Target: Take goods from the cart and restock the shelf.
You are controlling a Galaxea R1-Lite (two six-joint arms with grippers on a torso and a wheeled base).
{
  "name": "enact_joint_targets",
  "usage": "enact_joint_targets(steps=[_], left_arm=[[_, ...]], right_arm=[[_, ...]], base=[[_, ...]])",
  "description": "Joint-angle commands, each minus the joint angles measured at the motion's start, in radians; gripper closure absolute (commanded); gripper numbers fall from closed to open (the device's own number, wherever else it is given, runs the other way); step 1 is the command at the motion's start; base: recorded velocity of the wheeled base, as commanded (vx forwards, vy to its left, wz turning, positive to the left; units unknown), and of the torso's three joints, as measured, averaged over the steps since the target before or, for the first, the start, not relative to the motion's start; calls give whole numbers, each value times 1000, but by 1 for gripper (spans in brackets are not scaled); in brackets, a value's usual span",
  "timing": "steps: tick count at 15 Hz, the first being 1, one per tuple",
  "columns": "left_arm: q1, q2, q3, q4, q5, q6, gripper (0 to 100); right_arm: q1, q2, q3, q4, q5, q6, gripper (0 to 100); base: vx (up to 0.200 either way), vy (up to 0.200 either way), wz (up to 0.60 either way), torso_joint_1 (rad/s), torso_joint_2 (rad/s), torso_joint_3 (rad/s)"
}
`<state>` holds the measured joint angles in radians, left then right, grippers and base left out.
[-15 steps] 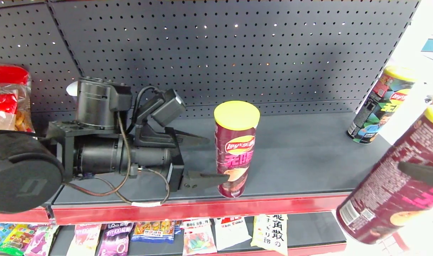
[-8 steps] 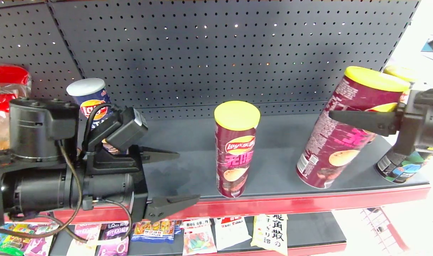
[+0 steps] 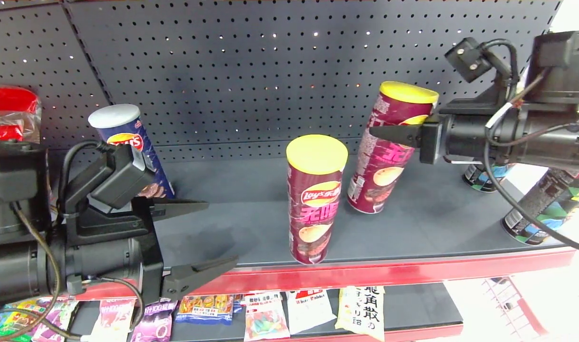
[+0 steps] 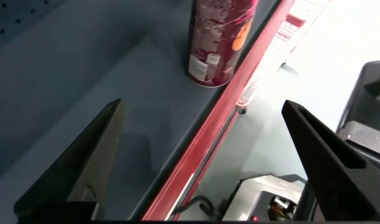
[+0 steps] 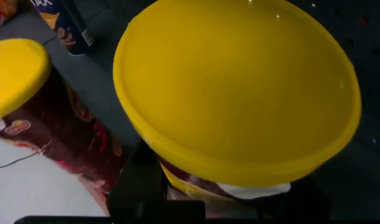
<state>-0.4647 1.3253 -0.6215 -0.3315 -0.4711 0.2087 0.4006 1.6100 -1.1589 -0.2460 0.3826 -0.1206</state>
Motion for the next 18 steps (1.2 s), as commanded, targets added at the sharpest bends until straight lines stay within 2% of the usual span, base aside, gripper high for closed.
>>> enact_joint_targets(steps=[1,2,4,5,6,18], left_arm=[[3,-15,5,-1,5,-2,0],[3,-17,6,0,14,-6,0],[3,-26,5,0,25,-45,0],[3,-29,6,0,49,-61,0],[3,-34,8,0,58,-66,0],[0,-52,8,5,58,-66,0]], right_arm=[[29,131,-84,-3,12,-4,100],[40,159,-117,-3,12,-13,100],[49,205,-176,-3,15,-13,100],[63,231,-214,-3,19,-13,100],[70,249,-234,-1,19,-13,100],[90,295,-255,-1,18,-37,100]], base=[[0,0,0,0,0,0],[0,0,0,0,0,0],[0,0,0,0,0,0],[0,0,0,0,0,0],[0,0,0,0,0,0],[0,0,0,0,0,0]])
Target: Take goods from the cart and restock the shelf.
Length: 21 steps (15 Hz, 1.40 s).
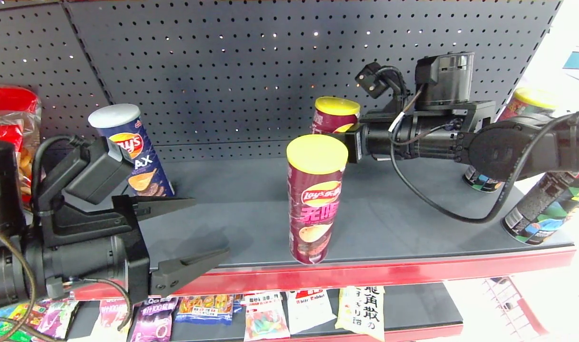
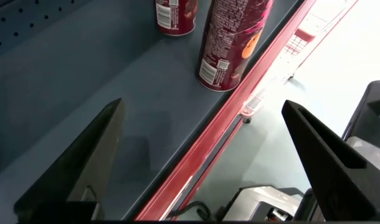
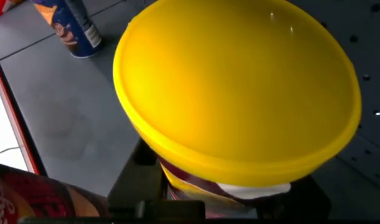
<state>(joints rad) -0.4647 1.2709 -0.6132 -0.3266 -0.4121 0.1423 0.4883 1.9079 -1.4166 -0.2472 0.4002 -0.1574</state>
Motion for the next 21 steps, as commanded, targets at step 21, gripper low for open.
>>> enact_joint_targets(steps=[21], left_arm=[[-28,131,-17,-5,101,-20,0]], right_arm=[[-68,-757,815,0,-73,6,0]], base=[[0,0,0,0,0,0]])
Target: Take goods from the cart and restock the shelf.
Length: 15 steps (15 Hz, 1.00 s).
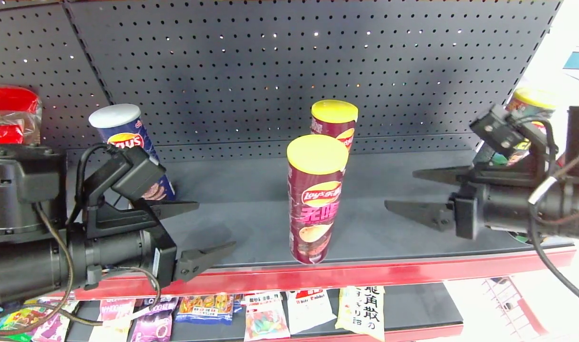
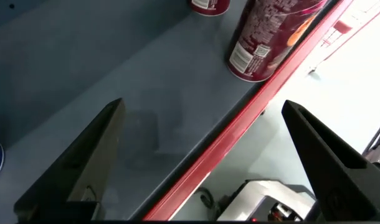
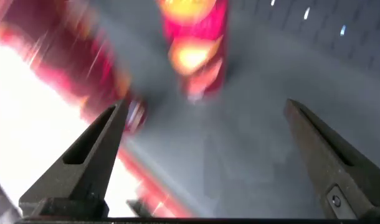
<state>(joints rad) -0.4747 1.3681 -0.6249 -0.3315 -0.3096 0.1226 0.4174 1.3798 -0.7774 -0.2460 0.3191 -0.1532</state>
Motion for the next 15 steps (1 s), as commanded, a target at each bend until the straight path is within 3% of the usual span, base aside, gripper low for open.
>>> enact_joint_targets(steps=[1,3,5,6,11,15], left_arm=[[-41,48,-6,0,0,0,0],[-55,83,-7,0,3,0,0],[-73,141,-29,0,73,5,0],[-81,203,-65,-3,121,8,0],[-136,325,-165,2,130,11,0],[-139,359,-185,3,142,12,0]], right_arm=[[3,-314,241,-1,12,1,0],[1,-423,303,4,11,3,0],[-16,-516,333,10,-17,11,0],[-58,-548,330,10,-81,35,0],[-247,-544,260,5,-114,138,0],[-273,-550,254,4,-114,161,0]], base=[[0,0,0,0,0,0],[0,0,0,0,0,0],[0,0,0,0,0,0],[0,0,0,0,0,0],[0,0,0,0,0,0],[0,0,0,0,0,0]])
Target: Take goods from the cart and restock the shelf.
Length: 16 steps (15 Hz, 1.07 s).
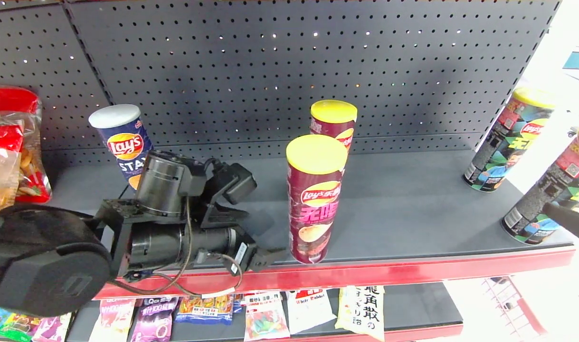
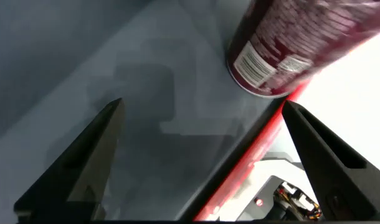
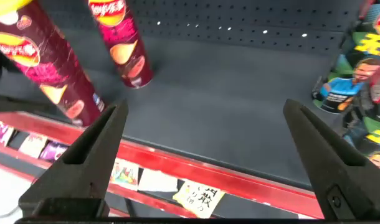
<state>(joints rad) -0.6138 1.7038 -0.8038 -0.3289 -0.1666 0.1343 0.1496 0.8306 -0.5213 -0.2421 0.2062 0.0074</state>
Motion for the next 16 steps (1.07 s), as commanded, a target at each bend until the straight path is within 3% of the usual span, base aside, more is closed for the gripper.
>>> enact_joint_targets(steps=[1,5,9,16], left_arm=[[0,23,-6,2,9,4,0],[2,42,-23,1,36,7,0],[2,99,-104,1,59,5,0],[-14,134,-146,1,61,7,0]], right_arm=[[-4,-1,-2,0,-1,2,0],[-4,-1,-2,0,-1,2,0],[-4,4,-25,4,-1,2,0],[-5,-2,-25,4,-1,2,0]], base=[[0,0,0,0,0,0],[0,0,0,0,0,0],[0,0,0,0,0,0],[0,0,0,0,0,0]])
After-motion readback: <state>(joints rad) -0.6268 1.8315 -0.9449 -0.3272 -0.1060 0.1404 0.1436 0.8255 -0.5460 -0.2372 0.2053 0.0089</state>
